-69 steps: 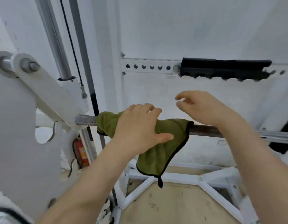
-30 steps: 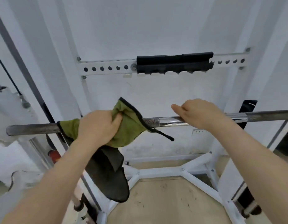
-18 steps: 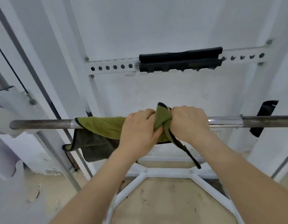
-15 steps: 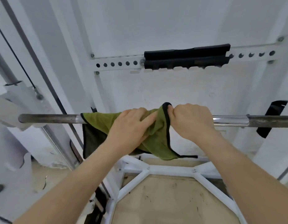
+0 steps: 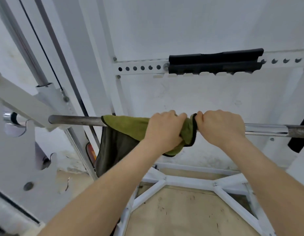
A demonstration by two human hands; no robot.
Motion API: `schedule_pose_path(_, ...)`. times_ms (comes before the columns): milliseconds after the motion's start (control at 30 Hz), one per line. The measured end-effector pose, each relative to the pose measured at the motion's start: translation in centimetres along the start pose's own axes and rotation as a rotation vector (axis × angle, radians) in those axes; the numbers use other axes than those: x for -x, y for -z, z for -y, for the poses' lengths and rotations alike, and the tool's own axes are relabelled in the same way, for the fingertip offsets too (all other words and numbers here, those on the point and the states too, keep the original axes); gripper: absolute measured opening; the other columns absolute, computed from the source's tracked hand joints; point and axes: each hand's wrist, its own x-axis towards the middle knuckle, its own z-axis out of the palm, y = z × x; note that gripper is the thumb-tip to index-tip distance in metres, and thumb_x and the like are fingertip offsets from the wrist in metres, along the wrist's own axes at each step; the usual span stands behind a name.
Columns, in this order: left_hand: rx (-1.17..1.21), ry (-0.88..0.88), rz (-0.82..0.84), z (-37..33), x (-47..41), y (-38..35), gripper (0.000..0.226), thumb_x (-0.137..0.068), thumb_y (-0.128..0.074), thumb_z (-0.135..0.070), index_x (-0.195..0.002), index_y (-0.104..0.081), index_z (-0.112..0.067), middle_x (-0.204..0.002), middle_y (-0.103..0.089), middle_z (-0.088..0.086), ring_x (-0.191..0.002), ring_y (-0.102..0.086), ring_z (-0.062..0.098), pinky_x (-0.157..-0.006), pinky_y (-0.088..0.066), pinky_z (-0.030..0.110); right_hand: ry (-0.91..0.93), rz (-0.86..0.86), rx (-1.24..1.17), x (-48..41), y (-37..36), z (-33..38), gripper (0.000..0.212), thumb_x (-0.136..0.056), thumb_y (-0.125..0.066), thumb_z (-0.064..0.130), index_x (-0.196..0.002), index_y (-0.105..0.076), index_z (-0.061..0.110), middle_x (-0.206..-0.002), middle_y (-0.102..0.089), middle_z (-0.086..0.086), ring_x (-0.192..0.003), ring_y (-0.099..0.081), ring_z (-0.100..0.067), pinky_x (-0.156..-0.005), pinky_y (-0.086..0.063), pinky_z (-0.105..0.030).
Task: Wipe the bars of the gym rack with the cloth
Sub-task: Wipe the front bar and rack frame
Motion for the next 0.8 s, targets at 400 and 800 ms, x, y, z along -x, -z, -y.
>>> schedule_pose_path(400, -0.089, 0.127, -0.127, 18.8, 7.3, -2.8, 0.029, -0.069, -0.076, -0.021, -0.064, -0.047, -0.017, -0.053, -0.050, 0.001, -0.043, -0.047, 0.024, -0.046, -0.032, 0.028, 0.233, -0.168, -0.352, 0.7, 2.4, 13.3, 0.055, -0.094, -0.044, 0.030, -0.147, -0.029, 0.035, -0.157, -0.023, -0.005, -0.145, -0.017, -0.024, -0.106, -0.028, -0.055)
schedule_pose_path(800, -0.067, 0.402, -0.055, 27.5, 11.8, -3.6, 0.016, -0.077, -0.057, -0.028, -0.067, -0.046, -0.022, -0.065, -0.044, -0.004, -0.062, -0.041, 0.021, -0.066, -0.024, 0.033, 0.268, 0.054, -0.275, -3.1, 1.6, 30.0, 0.043, -0.086, -0.052, 0.032, -0.126, -0.040, 0.022, -0.124, -0.050, -0.001, -0.121, -0.043, -0.022, -0.097, -0.027, -0.051)
